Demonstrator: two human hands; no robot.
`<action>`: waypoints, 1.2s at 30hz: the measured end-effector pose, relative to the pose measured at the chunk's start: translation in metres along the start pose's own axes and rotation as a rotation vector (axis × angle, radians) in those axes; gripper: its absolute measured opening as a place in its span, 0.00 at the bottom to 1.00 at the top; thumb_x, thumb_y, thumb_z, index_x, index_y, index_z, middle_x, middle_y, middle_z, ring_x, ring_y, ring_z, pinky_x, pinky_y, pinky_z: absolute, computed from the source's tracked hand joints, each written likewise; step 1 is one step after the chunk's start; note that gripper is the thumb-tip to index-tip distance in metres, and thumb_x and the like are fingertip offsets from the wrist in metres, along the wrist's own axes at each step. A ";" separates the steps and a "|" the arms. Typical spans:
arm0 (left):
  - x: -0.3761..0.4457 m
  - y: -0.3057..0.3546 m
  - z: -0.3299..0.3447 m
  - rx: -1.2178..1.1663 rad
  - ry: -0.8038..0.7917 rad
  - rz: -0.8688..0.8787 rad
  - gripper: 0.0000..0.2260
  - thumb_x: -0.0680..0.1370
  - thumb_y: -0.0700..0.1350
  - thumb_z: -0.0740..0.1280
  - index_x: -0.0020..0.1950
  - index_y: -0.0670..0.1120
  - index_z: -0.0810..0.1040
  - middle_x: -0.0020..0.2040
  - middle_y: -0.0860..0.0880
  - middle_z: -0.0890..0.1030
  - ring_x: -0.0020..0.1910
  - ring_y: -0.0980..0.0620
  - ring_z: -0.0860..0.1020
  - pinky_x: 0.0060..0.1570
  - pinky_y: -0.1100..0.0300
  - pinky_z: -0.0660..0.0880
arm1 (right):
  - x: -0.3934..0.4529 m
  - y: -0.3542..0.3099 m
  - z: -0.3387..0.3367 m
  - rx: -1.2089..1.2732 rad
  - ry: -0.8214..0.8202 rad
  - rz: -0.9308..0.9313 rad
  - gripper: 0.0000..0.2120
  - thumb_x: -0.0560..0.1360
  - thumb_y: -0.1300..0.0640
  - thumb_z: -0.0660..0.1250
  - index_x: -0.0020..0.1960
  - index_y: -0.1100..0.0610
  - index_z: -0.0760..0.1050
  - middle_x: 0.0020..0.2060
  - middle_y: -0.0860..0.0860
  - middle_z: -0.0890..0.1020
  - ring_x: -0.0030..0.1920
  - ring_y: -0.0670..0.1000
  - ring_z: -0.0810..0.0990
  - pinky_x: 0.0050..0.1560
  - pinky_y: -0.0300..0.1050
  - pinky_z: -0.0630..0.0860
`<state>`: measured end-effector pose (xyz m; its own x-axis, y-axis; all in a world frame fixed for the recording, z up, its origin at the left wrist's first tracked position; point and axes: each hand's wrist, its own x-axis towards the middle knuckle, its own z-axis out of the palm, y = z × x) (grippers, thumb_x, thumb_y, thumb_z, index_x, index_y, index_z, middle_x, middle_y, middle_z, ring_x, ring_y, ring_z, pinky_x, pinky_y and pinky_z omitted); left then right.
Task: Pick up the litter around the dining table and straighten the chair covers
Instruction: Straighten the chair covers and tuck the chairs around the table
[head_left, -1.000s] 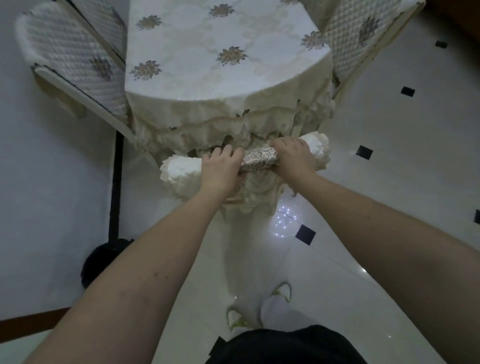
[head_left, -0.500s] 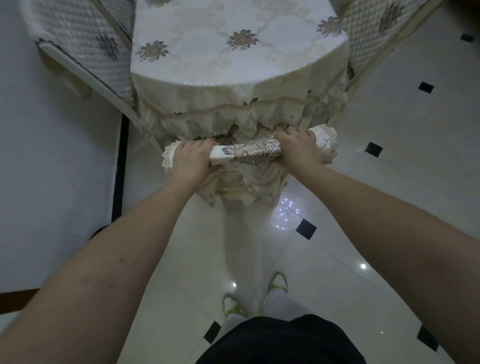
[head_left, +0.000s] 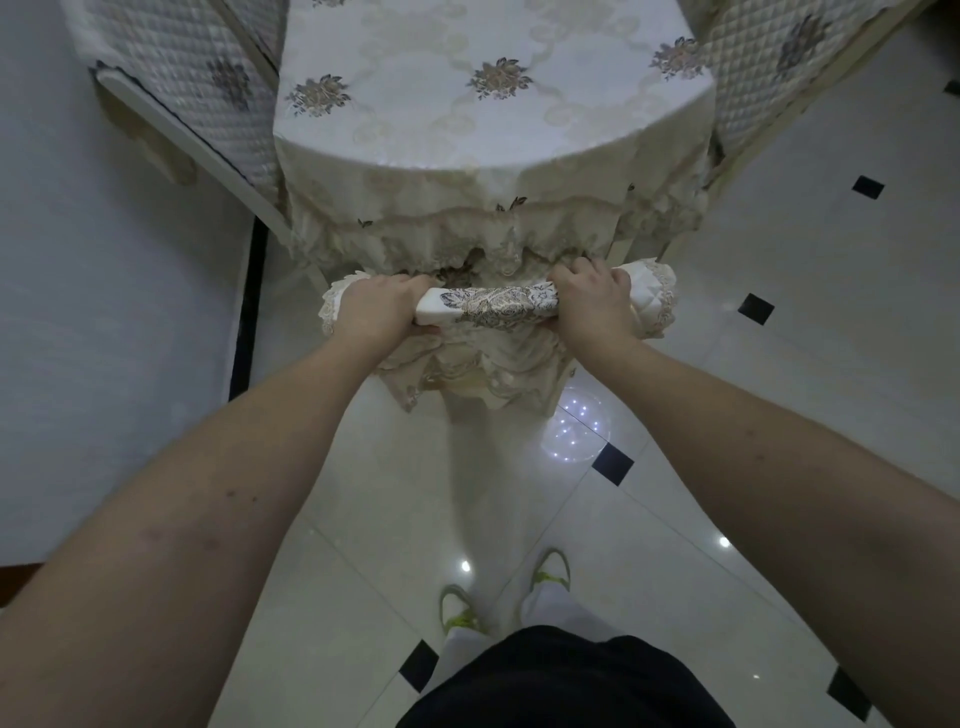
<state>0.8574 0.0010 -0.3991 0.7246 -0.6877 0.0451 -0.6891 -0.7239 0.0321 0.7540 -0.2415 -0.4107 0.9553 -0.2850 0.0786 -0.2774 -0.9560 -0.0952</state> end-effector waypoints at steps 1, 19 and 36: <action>0.000 -0.002 0.001 -0.001 -0.003 0.000 0.23 0.67 0.61 0.74 0.53 0.47 0.78 0.42 0.43 0.81 0.41 0.40 0.80 0.34 0.54 0.65 | 0.000 -0.002 0.000 0.002 0.000 0.002 0.16 0.66 0.62 0.73 0.52 0.56 0.75 0.50 0.54 0.77 0.55 0.58 0.72 0.55 0.54 0.65; 0.015 0.015 0.004 0.025 -0.016 -0.031 0.23 0.69 0.62 0.72 0.53 0.47 0.76 0.44 0.44 0.81 0.44 0.41 0.79 0.35 0.53 0.67 | 0.009 0.016 -0.013 0.013 -0.050 0.005 0.18 0.68 0.62 0.72 0.56 0.54 0.75 0.52 0.55 0.76 0.56 0.59 0.72 0.60 0.55 0.64; 0.011 -0.001 0.014 0.026 0.069 0.025 0.22 0.67 0.62 0.73 0.49 0.45 0.79 0.37 0.44 0.80 0.36 0.42 0.79 0.31 0.57 0.64 | 0.001 0.000 -0.014 0.010 0.000 0.026 0.18 0.68 0.71 0.62 0.55 0.56 0.74 0.52 0.56 0.76 0.57 0.58 0.71 0.60 0.57 0.63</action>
<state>0.8666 -0.0064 -0.4122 0.7043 -0.7006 0.1144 -0.7055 -0.7087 0.0040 0.7539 -0.2433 -0.3968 0.9478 -0.3098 0.0760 -0.3011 -0.9475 -0.1074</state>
